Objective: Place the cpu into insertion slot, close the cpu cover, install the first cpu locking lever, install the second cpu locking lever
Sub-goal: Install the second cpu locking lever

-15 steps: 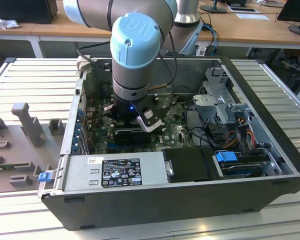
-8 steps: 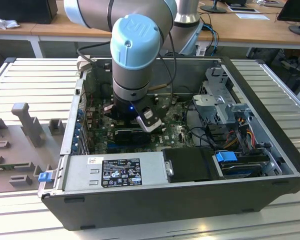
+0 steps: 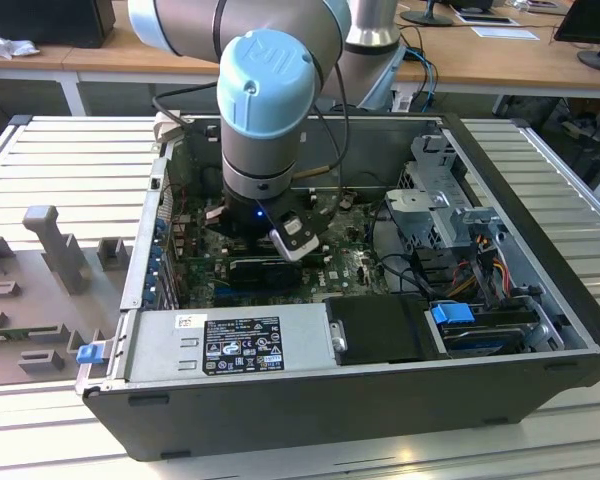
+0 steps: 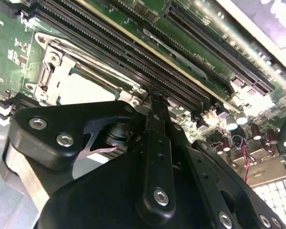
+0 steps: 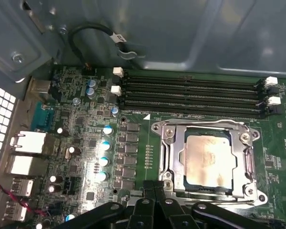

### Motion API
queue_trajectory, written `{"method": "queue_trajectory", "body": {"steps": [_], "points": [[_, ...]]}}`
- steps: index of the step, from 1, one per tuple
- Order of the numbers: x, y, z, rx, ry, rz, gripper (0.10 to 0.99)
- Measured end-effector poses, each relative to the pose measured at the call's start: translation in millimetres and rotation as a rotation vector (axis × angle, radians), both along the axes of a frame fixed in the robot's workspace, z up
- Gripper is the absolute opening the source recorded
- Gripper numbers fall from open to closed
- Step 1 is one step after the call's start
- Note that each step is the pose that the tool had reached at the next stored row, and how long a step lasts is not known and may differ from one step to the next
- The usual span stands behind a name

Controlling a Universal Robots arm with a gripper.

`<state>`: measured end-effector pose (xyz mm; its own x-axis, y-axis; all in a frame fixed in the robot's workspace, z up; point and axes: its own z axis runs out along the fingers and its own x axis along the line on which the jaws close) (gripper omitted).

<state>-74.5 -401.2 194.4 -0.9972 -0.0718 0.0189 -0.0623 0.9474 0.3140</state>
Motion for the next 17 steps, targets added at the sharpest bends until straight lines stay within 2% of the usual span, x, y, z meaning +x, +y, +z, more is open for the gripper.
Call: {"method": "queue_trajectory", "body": {"steps": [3,7,10,13,17], "points": [[-1.4,0.0,2.9,0.001,-0.0002,0.000,0.106],[-1.5,0.0,17.2,0.001,0.0000,0.000,0.106],[-1.5,0.0,23.1,0.000,0.0001,0.000,0.106],[-1.5,0.0,26.3,0.000,0.0001,0.000,0.106],[-1.5,0.0,26.6,0.000,0.0001,0.000,0.106]]}}
